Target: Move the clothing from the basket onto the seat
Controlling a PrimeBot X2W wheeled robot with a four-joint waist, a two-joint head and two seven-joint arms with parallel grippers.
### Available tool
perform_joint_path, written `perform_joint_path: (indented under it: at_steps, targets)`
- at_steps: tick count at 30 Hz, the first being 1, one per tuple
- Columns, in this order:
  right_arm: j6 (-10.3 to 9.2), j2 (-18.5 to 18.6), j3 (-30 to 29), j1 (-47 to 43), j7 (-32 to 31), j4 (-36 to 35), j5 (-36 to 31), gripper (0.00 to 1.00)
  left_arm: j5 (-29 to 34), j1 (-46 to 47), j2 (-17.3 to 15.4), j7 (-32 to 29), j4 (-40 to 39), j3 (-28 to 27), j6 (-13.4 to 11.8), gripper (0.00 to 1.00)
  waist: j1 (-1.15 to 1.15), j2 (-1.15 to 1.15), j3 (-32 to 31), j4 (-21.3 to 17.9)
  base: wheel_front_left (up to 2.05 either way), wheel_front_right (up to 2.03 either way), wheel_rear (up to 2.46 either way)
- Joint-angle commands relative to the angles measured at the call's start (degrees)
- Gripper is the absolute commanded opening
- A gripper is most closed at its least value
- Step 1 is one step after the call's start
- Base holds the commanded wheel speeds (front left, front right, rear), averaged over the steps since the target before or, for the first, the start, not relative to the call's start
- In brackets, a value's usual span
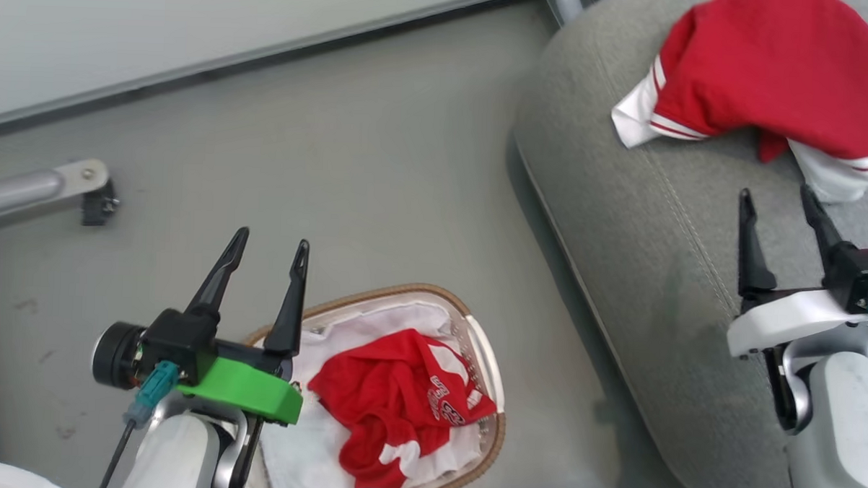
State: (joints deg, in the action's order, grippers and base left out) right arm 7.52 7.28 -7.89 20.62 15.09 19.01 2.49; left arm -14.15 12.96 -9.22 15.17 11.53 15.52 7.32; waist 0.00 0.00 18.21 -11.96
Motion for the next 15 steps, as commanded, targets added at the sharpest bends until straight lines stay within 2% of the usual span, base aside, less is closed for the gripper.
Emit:
perform_joint_path:
  at_steps: [1,7,15]
  targets:
    - [-0.06,-0.23,0.94,-0.65,0.12,-1.19,0.95,1.0,-0.15,-1.6,0.68,-0.03,0.67,-1.09,0.3,1.0,0.0,0.0,-4.49,4.73,0.0,0.0,0.0]
    - [-0.06,-1.64,4.91,-2.26,0.12,-2.56,2.48,1.0,1.19,-4.34,2.07,-0.03,2.26,-5.64,0.3,1.0,0.0,0.0,-7.63,8.54,0.0,0.0,0.0]
    - [-0.06,-2.64,6.65,-5.85,0.12,-2.27,3.53,1.0,3.72,-7.87,3.44,-0.03,4.7,-11.57,0.3,1.0,0.0,0.0,-11.19,12.53,0.0,0.0,0.0]
